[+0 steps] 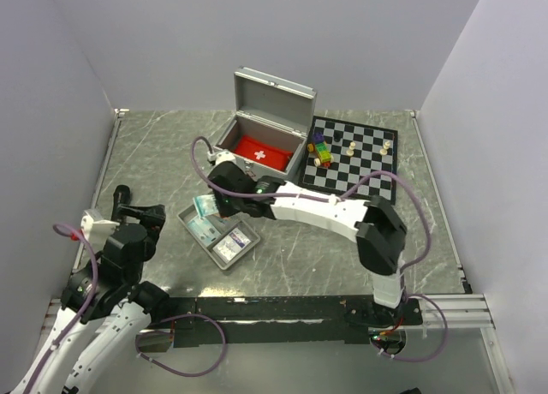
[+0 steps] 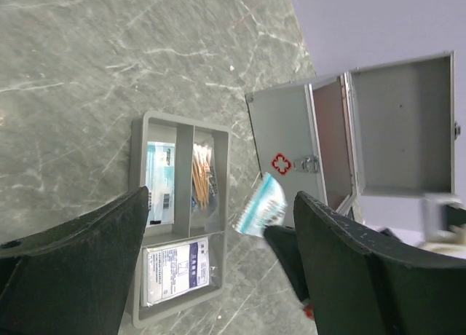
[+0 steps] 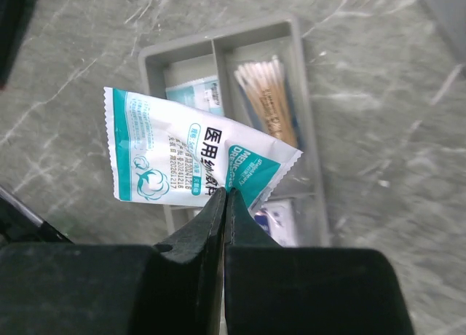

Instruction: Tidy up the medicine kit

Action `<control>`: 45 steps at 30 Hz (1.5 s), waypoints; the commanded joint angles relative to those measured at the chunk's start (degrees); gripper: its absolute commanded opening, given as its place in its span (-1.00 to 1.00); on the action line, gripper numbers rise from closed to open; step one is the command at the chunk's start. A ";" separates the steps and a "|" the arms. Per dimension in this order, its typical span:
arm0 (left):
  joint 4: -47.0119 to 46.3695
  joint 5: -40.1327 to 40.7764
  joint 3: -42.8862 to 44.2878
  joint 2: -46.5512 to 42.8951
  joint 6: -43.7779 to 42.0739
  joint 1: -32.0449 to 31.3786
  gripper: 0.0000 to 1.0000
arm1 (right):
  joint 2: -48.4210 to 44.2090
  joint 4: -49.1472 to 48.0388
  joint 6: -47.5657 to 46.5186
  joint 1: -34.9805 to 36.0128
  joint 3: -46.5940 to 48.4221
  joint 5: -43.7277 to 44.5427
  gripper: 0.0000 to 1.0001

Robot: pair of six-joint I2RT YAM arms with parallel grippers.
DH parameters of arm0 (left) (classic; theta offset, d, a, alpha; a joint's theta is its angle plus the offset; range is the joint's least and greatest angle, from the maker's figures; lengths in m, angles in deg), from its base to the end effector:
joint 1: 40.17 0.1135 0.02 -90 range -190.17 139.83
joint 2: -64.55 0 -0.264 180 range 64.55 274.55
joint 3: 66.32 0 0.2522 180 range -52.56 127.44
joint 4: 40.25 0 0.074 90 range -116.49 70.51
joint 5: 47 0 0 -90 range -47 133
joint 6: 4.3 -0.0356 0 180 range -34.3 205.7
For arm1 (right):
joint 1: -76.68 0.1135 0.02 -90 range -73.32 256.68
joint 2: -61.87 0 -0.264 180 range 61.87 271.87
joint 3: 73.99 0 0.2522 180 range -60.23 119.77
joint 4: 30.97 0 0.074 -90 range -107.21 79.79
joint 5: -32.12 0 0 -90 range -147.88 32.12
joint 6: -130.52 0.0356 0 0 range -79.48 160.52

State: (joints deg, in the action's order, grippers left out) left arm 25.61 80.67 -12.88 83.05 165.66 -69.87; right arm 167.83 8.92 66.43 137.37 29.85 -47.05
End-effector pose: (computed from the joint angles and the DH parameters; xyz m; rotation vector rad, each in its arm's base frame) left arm 0.0664 -0.0128 0.2892 -1.1950 1.6406 -0.5316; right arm 0.2142 0.3678 0.2851 -0.6082 2.2738 0.5557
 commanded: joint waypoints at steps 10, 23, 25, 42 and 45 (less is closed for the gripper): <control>12.94 8.82 6.90 1.62 11.97 0.25 0.70 | 13.49 10.96 16.45 0.83 14.94 0.69 -1.00; 15.05 7.42 5.41 -1.45 15.04 0.16 0.68 | 19.81 14.38 21.98 2.24 21.01 -5.12 -1.00; 15.84 7.42 5.41 -1.54 15.57 0.25 0.68 | 20.17 13.60 22.34 2.24 20.66 -6.43 -1.00; 12.07 5.05 2.86 -1.28 13.12 0.16 0.69 | 20.88 11.40 20.32 1.28 20.84 -8.81 -0.09; 9.35 3.91 1.89 -0.75 10.75 0.16 0.68 | 18.69 10.87 18.74 1.36 19.52 -6.62 -0.04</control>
State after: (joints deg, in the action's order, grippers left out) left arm 39.38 86.24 -10.04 81.28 179.32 -69.87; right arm 191.34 20.94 87.08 139.00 50.18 -56.56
